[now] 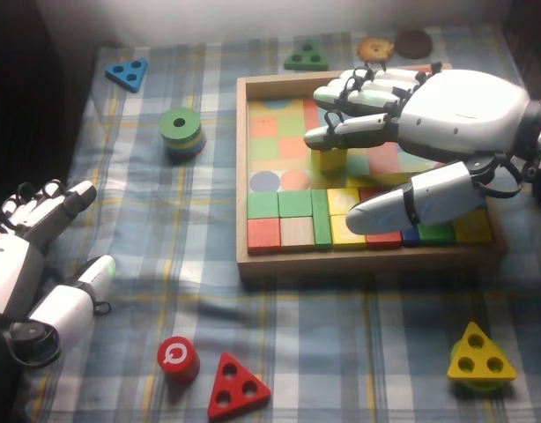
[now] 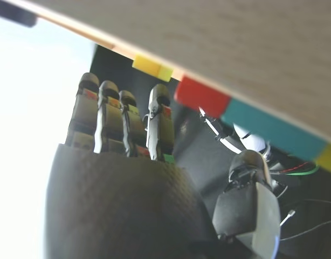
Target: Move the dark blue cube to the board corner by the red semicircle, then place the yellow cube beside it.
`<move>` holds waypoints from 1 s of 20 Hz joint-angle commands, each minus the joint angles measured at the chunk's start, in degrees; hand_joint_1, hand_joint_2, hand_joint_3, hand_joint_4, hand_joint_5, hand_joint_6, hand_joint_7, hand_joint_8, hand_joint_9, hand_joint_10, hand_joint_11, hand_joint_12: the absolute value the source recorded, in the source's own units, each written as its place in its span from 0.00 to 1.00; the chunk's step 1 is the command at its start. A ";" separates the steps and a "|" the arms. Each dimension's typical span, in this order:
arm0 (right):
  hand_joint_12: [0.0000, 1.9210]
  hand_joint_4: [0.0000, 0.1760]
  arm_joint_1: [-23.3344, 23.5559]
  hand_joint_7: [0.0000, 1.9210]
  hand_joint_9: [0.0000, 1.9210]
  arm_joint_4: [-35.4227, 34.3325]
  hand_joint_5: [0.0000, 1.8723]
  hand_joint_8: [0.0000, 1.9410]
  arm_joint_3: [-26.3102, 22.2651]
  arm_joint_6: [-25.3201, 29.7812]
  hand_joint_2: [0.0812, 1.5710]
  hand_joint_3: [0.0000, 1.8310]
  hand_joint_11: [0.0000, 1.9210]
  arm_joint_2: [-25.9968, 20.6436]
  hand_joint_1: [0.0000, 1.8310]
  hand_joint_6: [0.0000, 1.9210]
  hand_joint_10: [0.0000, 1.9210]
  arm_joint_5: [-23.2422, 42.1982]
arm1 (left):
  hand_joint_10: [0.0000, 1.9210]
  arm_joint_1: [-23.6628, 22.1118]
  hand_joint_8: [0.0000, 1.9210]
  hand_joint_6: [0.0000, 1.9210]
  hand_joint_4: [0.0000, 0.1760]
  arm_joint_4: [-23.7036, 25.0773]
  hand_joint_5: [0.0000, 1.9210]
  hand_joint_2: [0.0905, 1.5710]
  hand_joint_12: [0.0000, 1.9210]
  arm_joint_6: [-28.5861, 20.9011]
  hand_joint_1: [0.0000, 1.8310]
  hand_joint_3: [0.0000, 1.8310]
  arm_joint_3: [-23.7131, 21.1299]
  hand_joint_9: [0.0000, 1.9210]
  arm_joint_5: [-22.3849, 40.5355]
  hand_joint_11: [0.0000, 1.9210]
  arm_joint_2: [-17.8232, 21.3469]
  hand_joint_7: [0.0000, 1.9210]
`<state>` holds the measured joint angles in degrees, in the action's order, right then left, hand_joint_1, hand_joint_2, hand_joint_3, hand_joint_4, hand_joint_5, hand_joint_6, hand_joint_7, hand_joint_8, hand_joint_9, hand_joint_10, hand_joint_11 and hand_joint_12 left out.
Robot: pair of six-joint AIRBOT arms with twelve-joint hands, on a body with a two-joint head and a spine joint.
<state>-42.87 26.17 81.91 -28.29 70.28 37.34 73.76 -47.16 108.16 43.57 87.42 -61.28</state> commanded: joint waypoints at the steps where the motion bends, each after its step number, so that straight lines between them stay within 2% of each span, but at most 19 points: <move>1: 0.00 0.59 0.94 0.00 0.00 -1.31 0.16 0.00 0.39 0.33 0.57 0.01 0.00 0.22 0.00 0.00 0.00 4.36 | 0.00 -0.31 0.00 0.00 0.12 2.73 0.19 0.88 0.01 -0.21 0.36 0.00 0.24 0.09 6.16 0.01 0.03 0.10; 2: 0.00 0.59 0.94 0.00 0.00 -1.00 0.16 0.00 0.53 0.32 0.57 0.01 0.00 0.23 0.00 0.00 0.00 3.85 | 0.00 -0.31 0.00 0.00 0.12 2.72 0.19 0.88 0.01 -0.21 0.36 0.00 0.23 0.09 6.16 0.00 0.03 0.09; 3: 0.00 0.51 0.94 0.00 0.00 -0.47 0.16 0.00 0.70 0.32 0.58 0.01 0.00 0.22 0.00 0.00 0.00 3.15 | 0.00 -0.30 0.00 0.00 0.17 2.72 0.18 0.88 0.01 -0.21 0.36 0.00 0.21 0.08 6.17 0.00 0.03 0.09; 4: 0.00 0.33 0.94 0.00 0.00 0.21 0.17 0.00 0.85 0.26 0.59 0.01 0.00 0.07 0.00 0.01 0.00 2.17 | 0.00 -0.30 0.00 0.00 0.23 2.72 0.18 0.88 0.00 -0.21 0.35 0.00 0.20 0.08 6.19 0.00 0.03 0.09; 5: 0.00 0.15 0.94 0.01 0.00 0.66 0.18 0.00 0.87 0.22 0.58 0.01 0.00 -0.20 0.00 0.01 0.00 1.47 | 0.00 -0.30 0.00 0.00 0.25 2.72 0.18 0.89 0.00 -0.21 0.33 0.00 0.20 0.08 6.18 0.00 0.03 0.09; 7: 0.00 0.13 0.94 0.01 0.00 1.54 0.19 0.00 0.95 0.08 0.57 0.01 0.00 -1.19 0.00 0.01 0.00 -0.28 | 0.00 -0.30 0.00 0.00 0.29 2.71 0.18 0.89 0.00 -0.21 0.34 0.00 0.19 0.07 6.17 0.00 0.03 0.09; 8: 0.00 0.27 0.95 0.01 0.00 1.89 0.18 0.00 0.98 0.07 0.56 0.00 0.00 -1.62 0.00 0.01 0.00 -0.97 | 0.00 -0.30 0.00 0.00 0.31 2.71 0.18 0.89 0.00 -0.21 0.34 0.00 0.19 0.07 6.16 0.00 0.06 0.09; 10: 0.00 0.33 0.95 0.00 0.00 2.40 0.17 0.00 0.96 0.01 0.57 0.00 0.00 -2.56 0.00 0.00 0.00 -2.08 | 0.01 -0.30 0.00 0.00 0.34 2.71 0.18 0.88 0.00 -0.21 0.36 0.00 0.19 0.08 6.16 0.00 0.11 0.09; 11: 0.00 0.41 0.95 0.00 0.00 2.42 0.17 0.00 0.96 -0.45 0.55 0.00 0.00 -3.22 0.00 0.00 0.00 -2.93 | 0.00 -0.30 0.00 0.00 0.34 2.71 0.18 0.88 0.00 -0.21 0.36 0.00 0.19 0.07 6.16 0.00 0.11 0.08; 12: 0.00 0.44 0.95 0.01 0.00 2.41 0.17 0.00 0.97 -0.84 0.55 0.00 0.00 -3.80 0.00 0.00 0.00 -3.60 | 0.00 -0.30 0.00 0.00 0.27 2.71 0.18 0.88 0.00 -0.21 0.36 0.00 0.18 0.08 6.11 0.00 0.10 0.09; 13: 0.00 0.46 0.98 0.01 0.00 2.05 0.17 0.00 0.99 -1.42 0.55 0.00 0.00 -4.30 0.00 0.00 0.00 -4.13 | 0.00 -0.30 0.00 0.00 0.24 2.68 0.18 0.88 0.00 -0.21 0.36 0.00 0.20 0.08 5.99 0.00 0.08 0.08; 16: 0.00 0.62 1.03 0.00 0.00 -0.20 0.17 0.00 1.45 -3.60 0.55 0.00 0.00 -4.91 0.00 0.00 0.00 -4.68 | 0.00 -0.29 0.00 0.00 0.16 2.60 0.18 0.89 0.00 -0.21 0.34 0.00 0.17 0.08 5.81 0.00 0.04 0.08; 17: 0.00 0.73 1.06 0.00 0.00 -1.47 0.16 0.00 1.81 -5.19 0.54 0.00 0.00 -4.92 0.00 0.00 0.00 -4.94 | 0.00 -0.29 0.00 0.00 0.12 2.60 0.19 0.88 0.00 -0.21 0.35 0.00 0.17 0.09 5.81 0.00 0.03 0.08; 18: 0.00 0.85 1.12 0.00 0.00 -2.26 0.15 0.00 2.09 -6.23 0.52 0.00 0.00 -4.83 0.00 0.00 0.00 -5.19 | 0.00 -0.29 0.00 0.00 0.18 2.60 0.18 0.89 0.00 -0.21 0.34 0.00 0.18 0.08 5.79 0.00 0.03 0.08; 19: 0.00 0.89 1.25 0.00 0.00 -2.75 0.15 0.00 2.45 -6.82 0.52 0.00 0.00 -4.60 0.00 0.00 0.00 -5.38 | 0.00 -0.29 0.00 0.00 0.15 2.61 0.19 0.88 0.00 -0.21 0.36 0.00 0.20 0.09 5.77 0.00 0.03 0.08; 20: 0.00 0.93 1.37 0.00 0.00 -2.89 0.14 0.00 2.87 -6.88 0.52 0.00 0.00 -4.32 0.00 0.00 0.00 -5.50 | 0.00 -0.29 0.00 0.00 0.21 2.61 0.19 0.88 0.00 -0.21 0.36 0.00 0.20 0.09 5.77 0.00 0.03 0.08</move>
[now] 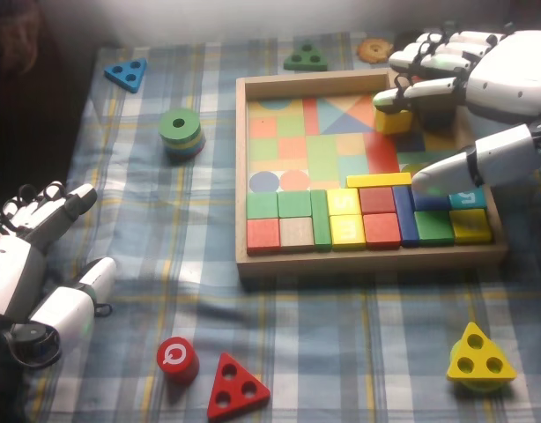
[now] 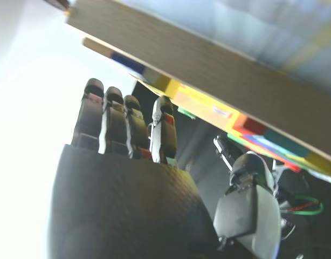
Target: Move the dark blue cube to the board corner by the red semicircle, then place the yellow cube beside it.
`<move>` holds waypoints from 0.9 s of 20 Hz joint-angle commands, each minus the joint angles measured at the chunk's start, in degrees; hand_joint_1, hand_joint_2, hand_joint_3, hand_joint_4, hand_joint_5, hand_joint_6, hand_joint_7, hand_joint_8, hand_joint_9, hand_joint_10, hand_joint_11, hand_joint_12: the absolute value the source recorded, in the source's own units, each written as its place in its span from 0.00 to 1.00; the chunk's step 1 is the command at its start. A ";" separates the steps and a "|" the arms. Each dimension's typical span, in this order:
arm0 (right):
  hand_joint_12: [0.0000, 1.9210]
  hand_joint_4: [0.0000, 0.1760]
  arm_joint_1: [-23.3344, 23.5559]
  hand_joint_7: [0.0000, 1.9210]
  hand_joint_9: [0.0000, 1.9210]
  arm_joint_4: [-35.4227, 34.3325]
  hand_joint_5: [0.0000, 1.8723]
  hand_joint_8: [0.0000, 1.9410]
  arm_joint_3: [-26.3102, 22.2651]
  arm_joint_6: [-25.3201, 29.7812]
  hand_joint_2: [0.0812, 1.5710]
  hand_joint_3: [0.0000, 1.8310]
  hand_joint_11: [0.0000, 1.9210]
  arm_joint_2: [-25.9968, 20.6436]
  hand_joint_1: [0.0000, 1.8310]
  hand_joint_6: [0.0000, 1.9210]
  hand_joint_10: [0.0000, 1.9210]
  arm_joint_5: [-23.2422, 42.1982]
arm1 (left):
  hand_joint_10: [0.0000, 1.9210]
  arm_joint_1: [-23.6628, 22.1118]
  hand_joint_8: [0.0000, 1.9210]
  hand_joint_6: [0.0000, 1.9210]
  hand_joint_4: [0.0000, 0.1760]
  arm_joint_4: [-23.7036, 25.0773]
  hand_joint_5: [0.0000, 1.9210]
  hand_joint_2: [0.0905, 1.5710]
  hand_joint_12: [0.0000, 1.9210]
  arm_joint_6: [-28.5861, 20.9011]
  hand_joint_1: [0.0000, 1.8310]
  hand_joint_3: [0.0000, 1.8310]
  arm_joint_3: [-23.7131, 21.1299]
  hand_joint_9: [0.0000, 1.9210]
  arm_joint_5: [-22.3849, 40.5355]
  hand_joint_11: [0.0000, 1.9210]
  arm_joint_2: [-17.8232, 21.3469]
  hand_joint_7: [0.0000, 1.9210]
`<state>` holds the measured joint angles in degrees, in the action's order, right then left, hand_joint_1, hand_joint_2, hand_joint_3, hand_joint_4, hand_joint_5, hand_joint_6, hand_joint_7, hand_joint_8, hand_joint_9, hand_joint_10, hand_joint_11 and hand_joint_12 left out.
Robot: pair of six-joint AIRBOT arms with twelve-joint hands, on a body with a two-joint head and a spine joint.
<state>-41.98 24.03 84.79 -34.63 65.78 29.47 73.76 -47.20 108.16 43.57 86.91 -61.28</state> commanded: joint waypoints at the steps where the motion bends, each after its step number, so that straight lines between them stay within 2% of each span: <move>1: 0.00 0.96 0.58 0.00 0.00 -0.78 0.14 0.00 0.31 -0.56 0.52 0.00 0.00 0.36 0.00 0.00 0.00 2.14 | 0.00 -0.29 0.00 0.00 0.19 2.65 0.19 0.89 0.00 -0.21 0.35 0.00 0.18 0.09 6.28 0.00 0.03 0.08; 2: 0.00 0.91 0.62 0.00 0.00 -0.78 0.15 0.00 0.35 -0.64 0.52 0.00 0.00 0.36 0.00 0.00 0.00 2.01 | 0.00 -0.29 0.00 0.00 0.23 2.65 0.18 0.89 0.00 -0.21 0.34 0.00 0.18 0.09 6.27 0.00 0.03 0.08; 3: 0.00 0.93 0.65 0.00 0.00 -0.78 0.15 0.00 0.44 -0.67 0.53 0.00 0.00 0.34 0.00 0.00 0.00 1.87 | 0.00 -0.29 0.00 0.00 0.18 2.65 0.18 0.89 0.00 -0.21 0.33 0.00 0.18 0.09 6.28 0.00 0.03 0.08; 4: 0.00 0.91 0.65 0.00 0.00 -0.79 0.15 0.00 0.48 -0.67 0.53 0.00 0.00 0.25 0.00 0.00 0.00 1.77 | 0.00 -0.29 0.00 0.00 0.16 2.65 0.19 0.88 0.00 -0.21 0.35 0.00 0.17 0.09 6.28 0.00 0.04 0.09; 6: 0.00 0.96 0.65 0.00 0.00 -0.97 0.15 0.00 0.49 -0.67 0.53 0.00 0.00 0.00 0.00 0.00 0.00 1.64 | 0.00 -0.29 0.00 0.00 0.19 2.65 0.19 0.88 0.00 -0.21 0.36 0.00 0.13 0.09 6.29 0.00 0.04 0.08; 8: 0.00 0.85 0.75 0.00 0.00 -0.99 0.16 0.00 0.48 -0.67 0.54 0.00 0.00 -0.30 0.00 0.00 0.00 1.57 | 0.00 -0.29 0.00 0.00 0.19 2.64 0.19 0.89 0.00 -0.21 0.33 0.00 0.10 0.09 6.28 0.00 0.04 0.08; 9: 0.00 0.93 0.79 0.00 0.00 -0.99 0.15 0.00 0.44 -0.67 0.54 0.00 0.00 -0.40 0.00 0.00 0.00 1.57 | 0.00 -0.29 0.00 0.00 0.18 2.64 0.19 0.89 0.00 -0.21 0.33 0.00 0.10 0.09 6.27 0.00 0.04 0.08; 10: 0.00 0.95 0.88 0.00 0.00 -0.99 0.15 0.00 0.34 -0.67 0.55 0.00 0.00 -0.57 0.00 0.00 0.00 1.57 | 0.00 -0.28 0.00 0.00 0.16 2.64 0.19 0.88 0.00 -0.21 0.34 0.00 0.10 0.09 6.27 0.00 0.04 0.09; 12: 0.00 0.87 1.04 0.00 0.00 -0.99 0.16 0.00 -0.26 -0.67 0.54 0.00 0.00 -1.29 0.00 0.00 0.00 1.57 | 0.00 -0.28 0.00 0.00 0.19 2.64 0.19 0.88 0.00 -0.21 0.34 0.00 0.11 0.09 6.27 0.00 0.04 0.08; 16: 0.00 0.78 1.31 0.00 0.00 -0.99 0.16 0.00 -1.19 -0.90 0.55 0.00 0.00 -2.25 0.00 0.00 0.00 1.59 | 0.00 -0.27 0.00 0.00 0.07 2.63 0.20 0.88 0.00 -0.21 0.35 0.00 0.12 0.08 6.17 0.00 0.03 0.08; 17: 0.00 0.78 1.50 0.00 0.00 -0.99 0.16 0.00 -1.21 -1.02 0.55 0.00 0.00 -2.27 0.00 0.00 0.00 1.60 | 0.00 -0.27 0.00 0.00 0.10 2.63 0.20 0.89 0.00 -0.21 0.34 0.00 0.12 0.09 6.15 0.00 0.03 0.08; 18: 0.00 0.77 1.77 0.00 0.00 -0.99 0.16 0.00 -1.29 -1.11 0.55 0.00 0.00 -2.27 0.00 0.00 0.00 1.68 | 0.00 -0.27 0.00 0.00 0.09 2.63 0.20 0.88 0.00 -0.21 0.36 0.00 0.12 0.09 6.16 0.00 0.03 0.09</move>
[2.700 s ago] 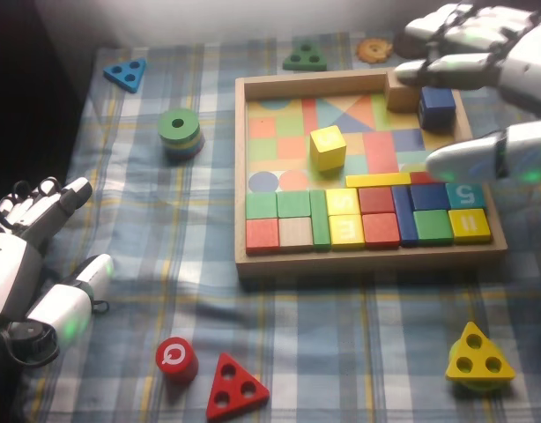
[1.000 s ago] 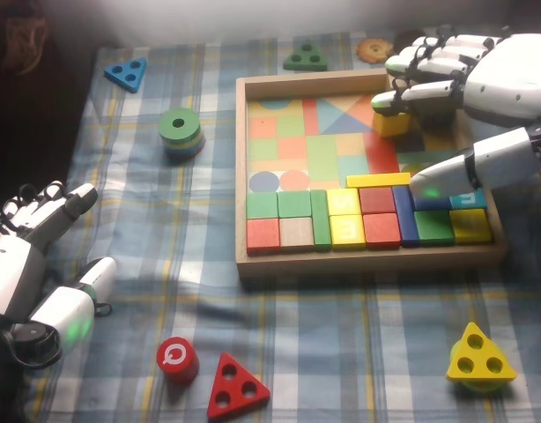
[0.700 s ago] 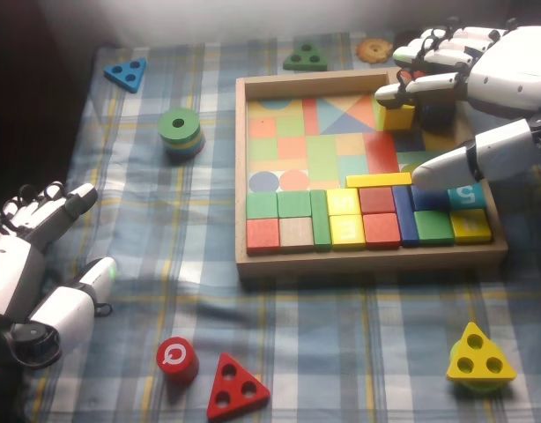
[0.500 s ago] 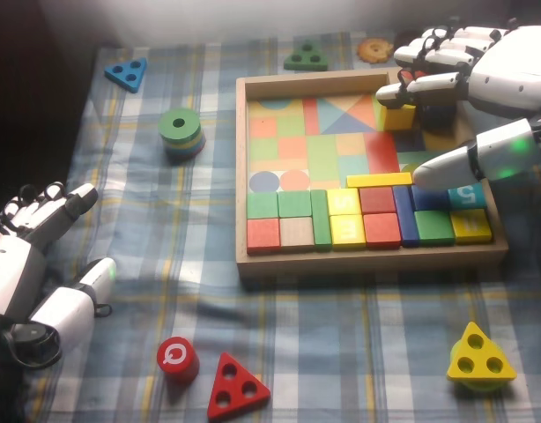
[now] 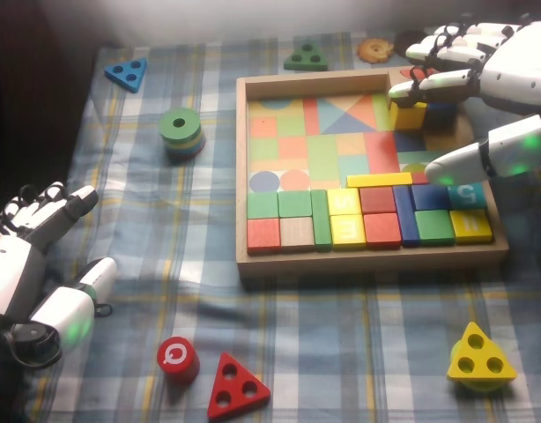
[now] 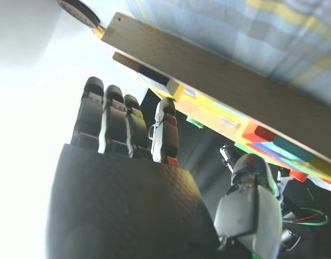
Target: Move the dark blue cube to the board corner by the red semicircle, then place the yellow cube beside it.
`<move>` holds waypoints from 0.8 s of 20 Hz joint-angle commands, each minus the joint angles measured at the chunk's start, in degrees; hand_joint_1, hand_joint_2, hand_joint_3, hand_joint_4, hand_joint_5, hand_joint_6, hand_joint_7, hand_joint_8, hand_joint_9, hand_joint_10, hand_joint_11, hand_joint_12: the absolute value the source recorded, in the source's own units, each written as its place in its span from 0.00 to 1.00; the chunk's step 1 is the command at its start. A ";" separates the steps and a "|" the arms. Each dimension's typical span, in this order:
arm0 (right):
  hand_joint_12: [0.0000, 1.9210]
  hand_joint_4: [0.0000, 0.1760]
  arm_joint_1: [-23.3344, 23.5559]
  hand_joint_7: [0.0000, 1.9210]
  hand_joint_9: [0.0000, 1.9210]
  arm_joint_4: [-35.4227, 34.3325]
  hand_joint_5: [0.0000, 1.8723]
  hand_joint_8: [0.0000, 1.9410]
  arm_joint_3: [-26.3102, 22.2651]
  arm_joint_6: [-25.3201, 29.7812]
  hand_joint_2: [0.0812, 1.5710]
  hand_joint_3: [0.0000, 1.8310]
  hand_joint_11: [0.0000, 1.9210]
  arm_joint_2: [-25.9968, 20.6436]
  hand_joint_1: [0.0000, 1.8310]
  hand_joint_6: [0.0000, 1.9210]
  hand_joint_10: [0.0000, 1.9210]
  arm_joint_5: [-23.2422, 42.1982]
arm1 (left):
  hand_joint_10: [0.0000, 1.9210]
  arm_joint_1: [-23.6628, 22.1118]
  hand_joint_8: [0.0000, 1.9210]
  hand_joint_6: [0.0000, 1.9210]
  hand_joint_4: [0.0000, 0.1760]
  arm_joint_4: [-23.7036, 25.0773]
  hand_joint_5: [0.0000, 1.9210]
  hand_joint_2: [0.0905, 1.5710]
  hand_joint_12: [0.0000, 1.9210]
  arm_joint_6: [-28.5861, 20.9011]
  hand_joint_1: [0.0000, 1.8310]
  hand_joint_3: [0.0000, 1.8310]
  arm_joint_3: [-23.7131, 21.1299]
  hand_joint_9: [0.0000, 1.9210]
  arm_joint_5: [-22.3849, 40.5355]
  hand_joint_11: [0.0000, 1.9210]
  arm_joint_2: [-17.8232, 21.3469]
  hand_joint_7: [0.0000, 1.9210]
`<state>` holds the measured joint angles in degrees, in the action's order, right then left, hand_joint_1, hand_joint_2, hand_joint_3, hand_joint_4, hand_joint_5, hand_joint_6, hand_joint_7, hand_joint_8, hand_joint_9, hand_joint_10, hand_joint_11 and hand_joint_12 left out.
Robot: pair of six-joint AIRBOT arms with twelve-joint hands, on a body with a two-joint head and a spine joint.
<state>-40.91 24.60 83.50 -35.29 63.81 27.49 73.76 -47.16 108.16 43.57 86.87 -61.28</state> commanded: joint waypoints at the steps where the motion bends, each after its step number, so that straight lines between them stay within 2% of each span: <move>1: 0.00 0.77 0.94 0.00 0.00 -1.57 0.17 0.00 -0.16 -0.52 0.55 0.00 0.00 -0.30 0.00 0.01 0.00 3.86 | 0.00 -0.27 0.00 0.00 0.12 2.59 0.20 0.88 0.00 -0.21 0.35 0.00 0.12 0.09 6.18 0.00 0.03 0.09; 2: 0.00 0.78 1.14 0.00 0.00 -1.57 0.17 0.00 -0.35 -0.62 0.56 0.00 0.00 -0.34 0.00 0.01 0.00 4.07 | 0.00 -0.27 0.00 0.00 0.11 2.59 0.20 0.88 0.00 -0.21 0.35 0.00 0.12 0.09 6.14 0.00 0.03 0.09; 3: 0.00 0.84 1.37 0.00 0.00 -1.57 0.16 0.00 -0.57 -0.80 0.55 0.00 0.00 -0.45 0.00 0.00 0.00 4.23 | 0.00 -0.27 0.00 0.00 0.12 2.59 0.21 0.88 0.00 -0.21 0.34 0.00 0.12 0.09 6.12 0.00 0.03 0.09; 4: 0.00 0.82 1.59 0.00 0.00 -1.57 0.16 0.00 -0.91 -0.98 0.55 0.00 0.00 -0.62 0.00 0.00 0.00 4.35 | 0.00 -0.27 0.00 0.00 0.12 2.59 0.21 0.88 0.00 -0.21 0.34 0.00 0.12 0.09 6.08 0.00 0.03 0.09; 5: 0.00 0.69 1.90 0.00 0.00 -1.58 0.17 0.00 -1.30 -1.13 0.56 0.01 0.00 -0.81 0.00 0.00 0.00 4.53 | 0.00 -0.27 0.00 0.00 0.17 2.59 0.20 0.88 0.00 -0.21 0.33 0.00 0.12 0.09 6.02 0.00 0.03 0.09; 6: 0.00 0.76 2.24 0.00 0.00 -1.58 0.16 0.00 -1.67 -1.27 0.56 0.01 0.00 -1.01 0.00 0.00 0.00 4.68 | 0.00 -0.26 0.00 0.00 0.20 2.59 0.20 0.88 0.00 -0.21 0.33 0.00 0.12 0.09 6.01 0.00 0.03 0.09; 9: 0.00 0.68 3.55 0.00 0.00 -1.60 0.16 0.00 -2.88 -1.89 0.57 0.01 0.00 -1.85 0.00 0.00 0.00 5.37 | 0.00 -0.20 0.00 0.00 0.19 2.59 0.20 0.88 0.00 -0.21 0.32 0.00 0.11 0.09 5.97 0.00 0.03 0.09; 10: 0.00 0.69 3.77 0.00 0.00 -1.61 0.16 0.00 -3.26 -1.89 0.56 0.00 0.00 -2.21 0.00 0.00 0.00 5.75 | 0.00 -0.19 0.00 0.00 0.16 2.59 0.20 0.88 0.00 -0.21 0.33 0.00 0.11 0.08 5.97 0.00 0.03 0.09; 11: 0.00 0.63 3.96 0.00 0.00 -1.73 0.16 0.00 -3.78 -1.89 0.56 0.00 0.00 -2.69 0.00 0.00 0.00 6.39 | 0.00 -0.18 0.00 0.00 0.21 2.59 0.20 0.88 0.00 -0.21 0.33 0.00 0.11 0.07 5.98 0.00 0.03 0.08; 12: 0.00 0.51 4.00 0.00 0.00 -2.04 0.16 0.00 -4.04 -1.89 0.56 0.00 0.00 -2.89 0.00 0.00 0.00 6.89 | 0.00 -0.17 0.00 0.00 0.18 2.59 0.20 0.88 0.00 -0.21 0.32 0.00 0.10 0.07 5.98 0.00 0.03 0.08; 13: 0.00 0.47 4.00 0.00 0.00 -2.74 0.17 0.00 -4.48 -1.88 0.56 0.00 0.00 -3.19 0.00 0.00 0.00 7.80 | 0.00 -0.15 0.00 0.00 0.22 2.59 0.20 0.88 0.00 -0.21 0.33 0.00 0.10 0.08 5.98 0.00 0.03 0.08; 14: 0.00 0.37 4.00 0.00 0.00 -3.75 0.17 0.00 -5.43 -1.88 0.57 0.01 0.00 -4.07 0.00 0.00 0.00 9.40 | 0.00 -0.14 0.00 0.00 0.22 2.59 0.20 0.88 0.00 -0.21 0.33 0.00 0.09 0.08 5.99 0.00 0.03 0.08; 15: 0.00 0.32 4.00 0.01 0.00 -4.30 0.17 0.00 -5.93 -1.88 0.57 0.01 0.00 -4.54 0.00 0.00 0.00 10.17 | 0.00 -0.14 0.00 0.00 0.22 2.59 0.20 0.88 0.00 -0.21 0.33 0.00 0.08 0.08 6.02 0.00 0.03 0.08; 16: 0.00 0.29 3.92 0.01 0.00 -5.35 0.17 0.00 -7.39 -1.88 0.58 0.01 0.00 -6.02 0.00 0.00 0.00 11.93 | 0.00 -0.14 0.00 0.00 0.17 2.60 0.20 0.89 0.00 -0.21 0.32 0.00 0.05 0.07 6.16 0.00 0.04 0.08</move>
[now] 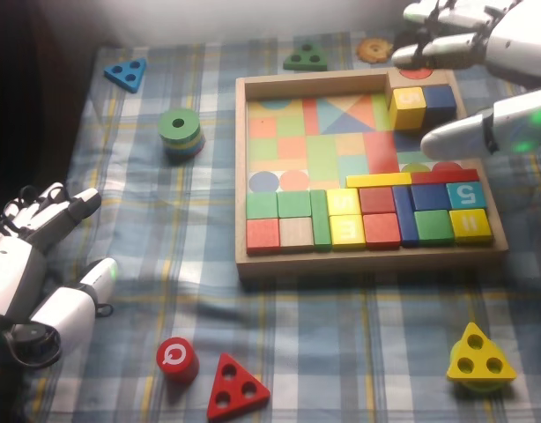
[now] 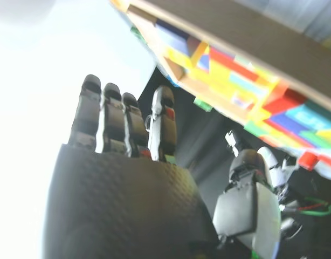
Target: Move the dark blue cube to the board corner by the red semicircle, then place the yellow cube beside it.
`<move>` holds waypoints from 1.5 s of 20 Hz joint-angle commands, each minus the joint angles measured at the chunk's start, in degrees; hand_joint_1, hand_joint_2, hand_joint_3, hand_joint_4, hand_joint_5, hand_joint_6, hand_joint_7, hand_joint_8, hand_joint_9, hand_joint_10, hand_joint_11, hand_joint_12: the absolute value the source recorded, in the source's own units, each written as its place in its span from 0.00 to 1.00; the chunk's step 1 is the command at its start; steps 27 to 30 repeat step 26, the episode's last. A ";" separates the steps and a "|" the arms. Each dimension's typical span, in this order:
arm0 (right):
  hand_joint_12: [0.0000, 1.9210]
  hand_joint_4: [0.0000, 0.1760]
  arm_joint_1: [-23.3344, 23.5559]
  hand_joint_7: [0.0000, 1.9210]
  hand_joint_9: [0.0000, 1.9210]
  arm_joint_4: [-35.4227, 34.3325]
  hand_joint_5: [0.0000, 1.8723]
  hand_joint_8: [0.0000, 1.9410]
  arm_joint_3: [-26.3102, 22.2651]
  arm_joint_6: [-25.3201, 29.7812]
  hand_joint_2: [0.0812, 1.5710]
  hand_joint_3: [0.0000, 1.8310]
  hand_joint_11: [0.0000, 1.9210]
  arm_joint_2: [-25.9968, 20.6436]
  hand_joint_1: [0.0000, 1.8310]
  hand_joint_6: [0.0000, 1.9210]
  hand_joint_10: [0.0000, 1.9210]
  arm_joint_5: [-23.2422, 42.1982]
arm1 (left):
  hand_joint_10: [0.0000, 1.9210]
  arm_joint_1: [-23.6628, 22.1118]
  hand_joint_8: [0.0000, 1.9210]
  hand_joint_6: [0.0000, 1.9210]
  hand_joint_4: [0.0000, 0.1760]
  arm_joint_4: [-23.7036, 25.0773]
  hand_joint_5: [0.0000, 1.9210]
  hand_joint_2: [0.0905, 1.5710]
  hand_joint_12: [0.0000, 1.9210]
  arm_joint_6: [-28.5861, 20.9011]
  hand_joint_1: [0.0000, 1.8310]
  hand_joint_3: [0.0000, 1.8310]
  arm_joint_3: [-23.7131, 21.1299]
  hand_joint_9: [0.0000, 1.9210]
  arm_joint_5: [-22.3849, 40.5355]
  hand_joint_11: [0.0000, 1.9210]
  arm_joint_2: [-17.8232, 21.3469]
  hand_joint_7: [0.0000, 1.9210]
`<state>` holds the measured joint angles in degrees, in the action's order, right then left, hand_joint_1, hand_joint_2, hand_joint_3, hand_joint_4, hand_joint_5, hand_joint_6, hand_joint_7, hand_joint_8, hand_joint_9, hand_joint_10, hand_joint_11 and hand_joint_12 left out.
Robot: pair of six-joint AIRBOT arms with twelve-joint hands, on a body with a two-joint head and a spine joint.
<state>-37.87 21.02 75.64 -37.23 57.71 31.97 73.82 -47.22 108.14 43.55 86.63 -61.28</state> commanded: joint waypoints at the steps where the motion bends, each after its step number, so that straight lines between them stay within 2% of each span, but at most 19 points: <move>1: 0.00 0.30 0.50 0.01 0.00 -2.84 0.17 0.00 -1.16 0.06 0.57 0.01 0.00 -1.34 0.00 0.00 0.00 8.98 | 0.00 -0.20 0.00 0.00 0.14 2.66 0.20 0.88 0.00 -0.19 0.31 0.00 0.03 0.07 6.60 0.00 0.06 0.08; 2: 0.00 0.05 -0.21 0.01 0.00 -4.02 0.15 0.00 -2.59 0.05 0.59 0.01 0.00 -2.47 0.00 0.00 0.00 10.46 | 0.00 -0.20 0.00 0.00 0.15 2.66 0.20 0.88 0.00 -0.19 0.32 0.00 0.02 0.07 6.76 0.00 0.08 0.08; 3: 0.00 0.22 -1.38 0.01 0.00 -6.04 0.13 0.00 -4.19 -0.82 0.61 0.02 0.00 -3.63 0.00 0.00 0.00 12.59 | 0.00 -0.19 0.00 0.00 0.19 2.66 0.19 0.89 0.00 -0.19 0.31 0.00 -0.02 0.07 6.89 0.00 0.10 0.08; 4: 0.00 0.19 -3.51 0.02 0.00 -10.22 0.13 0.00 -6.38 -4.61 0.62 0.03 0.00 -4.88 0.00 0.00 0.00 15.44 | 0.00 -0.02 0.00 0.00 0.17 2.66 0.19 0.89 0.00 -0.19 0.32 0.00 -0.13 0.07 7.21 0.00 0.18 0.08; 5: 0.00 0.04 -6.18 0.02 0.00 -14.38 0.11 0.00 -8.84 -9.31 0.64 0.03 0.00 -6.07 0.00 0.00 0.00 18.26 | 0.00 0.19 0.00 0.00 0.25 2.58 0.18 0.89 0.00 -0.19 0.31 0.00 -0.29 0.07 7.56 0.00 0.33 0.07; 6: 0.00 0.00 -8.45 0.05 0.01 -18.10 0.11 0.00 -11.03 -13.98 0.68 0.04 0.00 -7.07 0.00 0.00 0.00 20.86 | 0.00 0.27 0.00 0.00 0.30 2.52 0.17 0.90 0.00 -0.19 0.29 0.00 -0.41 0.06 7.84 0.00 0.45 0.06; 7: 0.00 0.00 -11.64 0.06 0.01 -22.87 0.11 0.00 -13.84 -19.59 0.68 0.03 0.00 -8.23 0.00 0.00 0.00 24.79 | 0.00 0.27 0.00 0.00 0.34 2.47 0.16 0.90 0.00 -0.19 0.28 0.00 -0.48 0.07 8.14 0.00 0.53 0.06; 8: 0.00 0.00 -14.35 0.06 0.01 -26.24 0.11 0.00 -15.81 -22.91 0.68 0.03 0.00 -8.93 0.00 0.00 0.00 28.01 | 0.00 0.28 0.00 0.00 0.37 2.39 0.16 0.90 0.00 -0.19 0.29 0.00 -0.52 0.07 8.43 0.00 0.55 0.07; 9: 0.00 0.00 -17.82 0.05 0.00 -30.45 0.11 0.00 -17.76 -25.55 0.67 0.03 0.00 -9.49 0.00 0.00 0.00 32.70 | 0.00 0.31 0.00 0.00 0.34 2.35 0.16 0.90 0.00 -0.19 0.31 0.00 -0.64 0.07 8.86 0.00 0.60 0.07; 15: 0.00 0.00 -36.27 0.06 0.00 -46.87 0.10 0.00 -23.14 -26.06 0.67 0.02 0.00 -9.05 0.00 0.00 0.00 53.90 | 0.00 0.23 0.00 0.00 0.31 2.28 0.16 0.90 0.00 -0.19 0.31 0.00 -0.90 0.08 9.92 0.00 0.77 0.08; 16: 0.00 0.00 -38.02 0.07 0.00 -48.78 0.11 0.00 -23.78 -26.06 0.68 0.02 0.00 -8.60 0.00 0.00 0.00 56.37 | 0.00 0.15 0.00 0.00 0.26 2.28 0.16 0.90 0.00 -0.19 0.31 0.00 -0.95 0.08 10.07 0.00 0.80 0.08; 17: 0.00 0.00 -38.72 0.08 0.00 -49.82 0.12 0.01 -24.10 -26.06 0.68 0.02 0.00 -8.28 0.00 0.01 0.00 57.53 | 0.00 0.10 0.00 0.00 0.22 2.28 0.16 0.90 0.00 -0.19 0.31 0.00 -0.97 0.07 10.13 0.00 0.84 0.08; 20: 0.00 0.00 -40.69 0.07 0.00 -52.67 0.12 0.00 -25.10 -25.85 0.70 0.02 0.00 -6.45 0.00 0.00 0.00 60.61 | 0.00 0.19 0.00 0.00 0.34 2.03 0.15 0.90 0.00 -0.19 0.32 0.00 -1.04 0.07 10.59 0.00 0.94 0.08; 22: 0.00 0.00 -41.32 0.07 0.00 -53.58 0.12 0.00 -25.14 -24.42 0.71 0.02 0.00 -5.25 0.00 0.00 0.00 61.98 | 0.00 0.21 0.00 0.00 0.32 1.91 0.15 0.90 0.00 -0.19 0.32 0.00 -1.03 0.07 10.63 0.00 0.85 0.08; 23: 0.00 0.00 -41.57 0.07 0.00 -54.12 0.12 0.00 -25.12 -23.49 0.70 0.02 0.00 -4.46 0.00 0.00 0.00 62.98 | 0.00 0.20 0.00 0.00 0.38 1.90 0.15 0.90 0.00 -0.19 0.31 0.00 -1.03 0.06 10.62 0.00 0.81 0.07; 25: 0.00 0.00 -41.88 0.09 0.00 -54.65 0.13 0.00 -25.06 -21.78 0.74 0.01 0.00 -3.31 0.00 0.00 0.00 64.19 | 0.00 0.20 0.00 0.00 0.33 1.89 0.16 0.90 0.00 -0.19 0.32 0.00 -1.03 0.07 10.61 0.00 0.75 0.08; 26: 0.00 0.00 -42.04 0.10 0.01 -54.65 0.14 0.00 -24.77 -19.71 0.75 0.02 0.00 -2.32 0.00 0.00 0.00 64.63 | 0.00 0.22 0.00 0.00 0.35 1.89 0.16 0.90 0.00 -0.19 0.33 0.00 -1.04 0.07 10.71 0.00 0.74 0.08; 30: 0.00 0.00 -42.04 0.10 0.01 -54.65 0.14 0.00 -24.77 -19.71 0.75 0.02 0.00 -2.32 0.00 0.00 0.00 64.63 | 0.00 0.22 0.00 0.00 0.35 1.89 0.16 0.90 0.00 -0.19 0.33 0.00 -1.04 0.07 10.71 0.00 0.74 0.08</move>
